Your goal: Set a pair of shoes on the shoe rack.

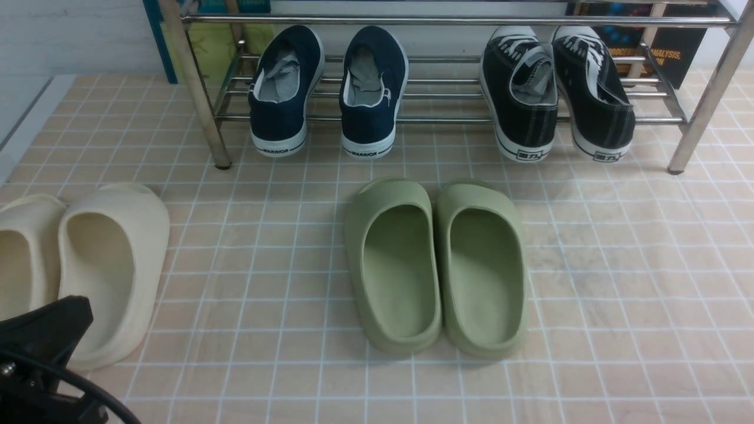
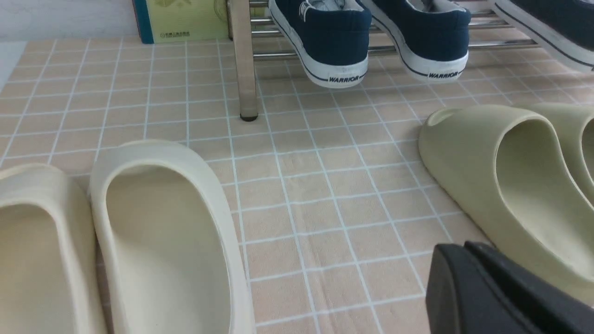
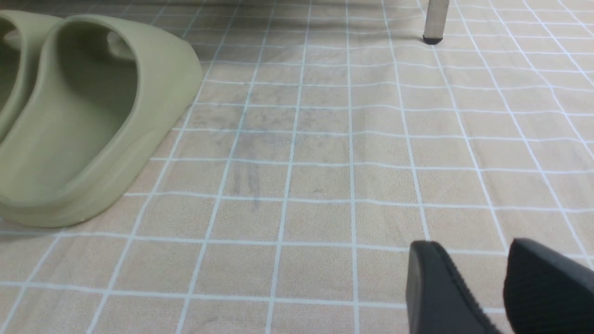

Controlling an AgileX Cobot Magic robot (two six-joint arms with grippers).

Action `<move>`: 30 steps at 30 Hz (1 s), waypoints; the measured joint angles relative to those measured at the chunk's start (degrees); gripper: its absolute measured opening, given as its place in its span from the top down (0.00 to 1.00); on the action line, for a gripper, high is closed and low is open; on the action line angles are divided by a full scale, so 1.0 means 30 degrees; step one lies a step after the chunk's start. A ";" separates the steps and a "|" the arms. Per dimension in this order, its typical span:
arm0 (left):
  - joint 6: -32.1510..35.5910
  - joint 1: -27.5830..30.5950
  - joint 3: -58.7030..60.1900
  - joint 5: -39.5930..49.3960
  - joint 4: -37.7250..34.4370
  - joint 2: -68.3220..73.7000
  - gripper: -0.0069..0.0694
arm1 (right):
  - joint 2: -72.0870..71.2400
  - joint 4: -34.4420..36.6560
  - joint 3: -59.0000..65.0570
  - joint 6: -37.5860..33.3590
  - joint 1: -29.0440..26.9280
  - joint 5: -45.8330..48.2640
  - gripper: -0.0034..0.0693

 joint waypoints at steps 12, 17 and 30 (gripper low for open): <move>-0.0434 0.0000 0.0000 -0.0503 -0.0717 0.0000 0.86 | 0.0000 -0.0016 0.0000 0.0000 0.0000 0.0000 0.62; -0.0535 0.0000 0.0000 -0.0503 -0.0717 0.0000 0.85 | 0.0000 -0.0016 0.0000 0.0000 0.0000 0.0000 0.62; -0.0572 0.0000 0.0020 -0.0503 -0.0717 0.0000 0.84 | 0.0000 -0.0016 0.0000 0.0000 0.0000 0.0000 0.62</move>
